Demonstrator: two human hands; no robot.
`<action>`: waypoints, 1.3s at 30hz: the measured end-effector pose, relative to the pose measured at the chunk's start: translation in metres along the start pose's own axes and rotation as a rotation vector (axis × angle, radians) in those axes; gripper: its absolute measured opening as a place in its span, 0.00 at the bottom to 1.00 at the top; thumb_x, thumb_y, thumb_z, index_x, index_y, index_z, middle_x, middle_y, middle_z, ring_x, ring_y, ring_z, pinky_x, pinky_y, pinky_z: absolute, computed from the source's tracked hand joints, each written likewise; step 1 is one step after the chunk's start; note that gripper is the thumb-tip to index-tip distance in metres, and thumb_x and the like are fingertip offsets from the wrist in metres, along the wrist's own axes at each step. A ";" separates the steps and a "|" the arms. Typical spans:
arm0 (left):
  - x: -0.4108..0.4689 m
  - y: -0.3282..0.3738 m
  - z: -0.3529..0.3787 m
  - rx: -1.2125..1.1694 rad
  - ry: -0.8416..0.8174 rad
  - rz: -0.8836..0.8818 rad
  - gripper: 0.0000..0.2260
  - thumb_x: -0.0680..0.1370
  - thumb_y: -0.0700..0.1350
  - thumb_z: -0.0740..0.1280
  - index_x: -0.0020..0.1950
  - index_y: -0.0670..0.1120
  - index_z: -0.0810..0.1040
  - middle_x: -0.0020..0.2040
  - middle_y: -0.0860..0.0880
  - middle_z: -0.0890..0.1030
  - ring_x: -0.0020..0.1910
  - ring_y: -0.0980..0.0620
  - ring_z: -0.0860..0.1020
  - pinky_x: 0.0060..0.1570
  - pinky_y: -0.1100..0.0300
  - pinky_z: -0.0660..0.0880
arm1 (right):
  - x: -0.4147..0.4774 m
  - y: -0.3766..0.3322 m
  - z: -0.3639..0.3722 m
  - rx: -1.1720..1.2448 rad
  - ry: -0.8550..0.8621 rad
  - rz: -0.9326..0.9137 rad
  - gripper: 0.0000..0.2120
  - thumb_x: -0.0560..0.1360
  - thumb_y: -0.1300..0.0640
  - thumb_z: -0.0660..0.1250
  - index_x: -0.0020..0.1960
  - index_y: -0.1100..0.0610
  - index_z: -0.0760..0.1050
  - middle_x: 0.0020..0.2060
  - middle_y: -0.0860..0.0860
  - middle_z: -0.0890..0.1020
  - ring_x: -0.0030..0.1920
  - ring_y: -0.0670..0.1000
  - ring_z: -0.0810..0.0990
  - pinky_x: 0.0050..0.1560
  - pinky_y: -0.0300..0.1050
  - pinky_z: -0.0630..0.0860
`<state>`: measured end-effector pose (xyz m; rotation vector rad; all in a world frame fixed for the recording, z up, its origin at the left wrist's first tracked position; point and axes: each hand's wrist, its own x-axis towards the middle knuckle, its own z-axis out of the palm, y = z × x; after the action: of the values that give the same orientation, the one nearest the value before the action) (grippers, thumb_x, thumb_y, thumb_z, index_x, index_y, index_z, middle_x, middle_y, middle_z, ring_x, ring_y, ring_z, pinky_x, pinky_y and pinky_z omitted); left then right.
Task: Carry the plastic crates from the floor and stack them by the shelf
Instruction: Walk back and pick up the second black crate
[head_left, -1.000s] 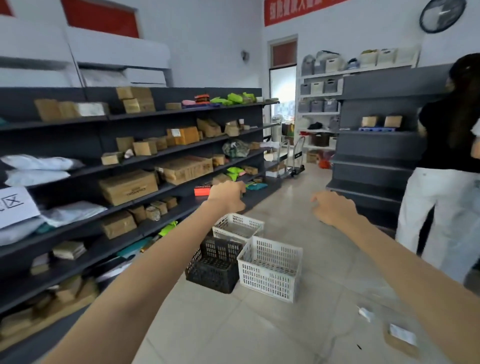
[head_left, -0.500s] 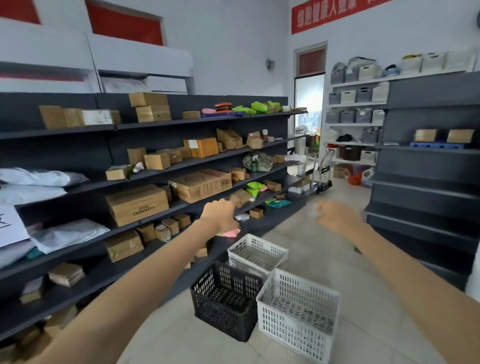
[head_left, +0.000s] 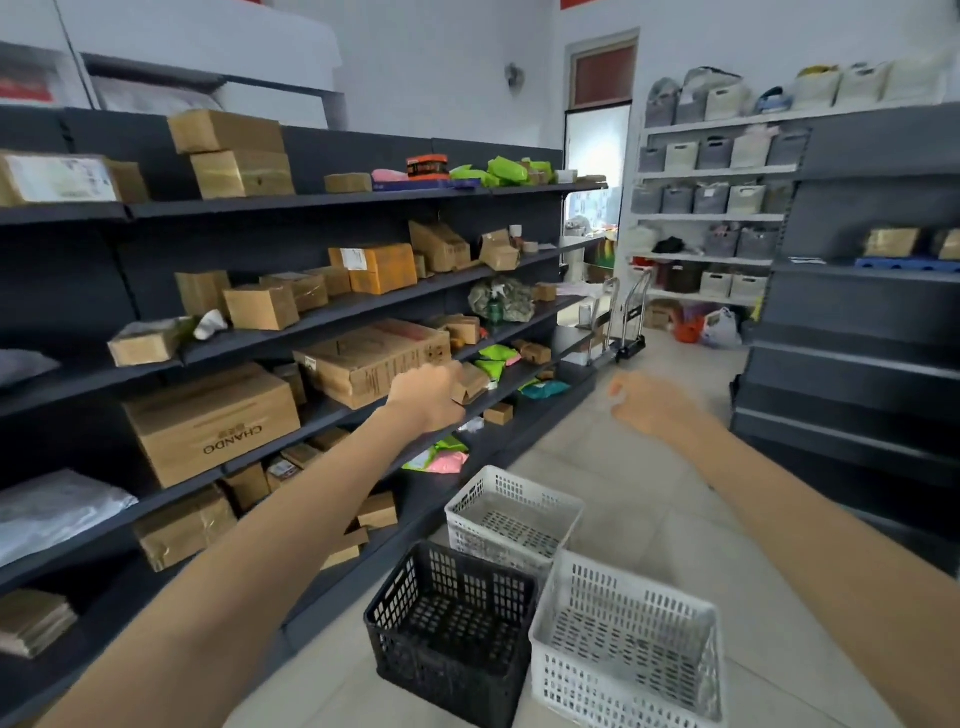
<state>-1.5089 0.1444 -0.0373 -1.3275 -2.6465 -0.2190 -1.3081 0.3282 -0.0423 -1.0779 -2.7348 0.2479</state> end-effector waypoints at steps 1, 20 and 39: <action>0.016 -0.014 0.004 0.017 -0.007 0.025 0.24 0.73 0.50 0.67 0.67 0.48 0.69 0.58 0.43 0.79 0.56 0.39 0.78 0.52 0.49 0.76 | 0.015 -0.013 0.008 -0.006 0.006 0.022 0.18 0.76 0.56 0.62 0.65 0.55 0.70 0.62 0.59 0.75 0.61 0.59 0.74 0.61 0.50 0.72; 0.171 -0.269 0.070 -0.049 -0.112 0.328 0.21 0.74 0.47 0.66 0.66 0.47 0.69 0.60 0.42 0.78 0.58 0.38 0.77 0.56 0.49 0.73 | 0.163 -0.229 0.112 -0.093 -0.007 0.403 0.18 0.76 0.54 0.61 0.66 0.51 0.69 0.62 0.57 0.74 0.61 0.60 0.74 0.59 0.51 0.70; 0.137 -0.340 0.162 -0.109 -0.263 0.232 0.19 0.74 0.44 0.66 0.64 0.45 0.70 0.60 0.41 0.77 0.58 0.37 0.76 0.51 0.52 0.70 | 0.150 -0.288 0.240 -0.051 -0.150 0.349 0.15 0.76 0.59 0.60 0.63 0.56 0.72 0.58 0.57 0.78 0.56 0.59 0.78 0.52 0.48 0.73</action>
<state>-1.8773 0.0834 -0.1834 -1.7968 -2.6852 -0.1686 -1.6612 0.2027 -0.1930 -1.6108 -2.6747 0.3214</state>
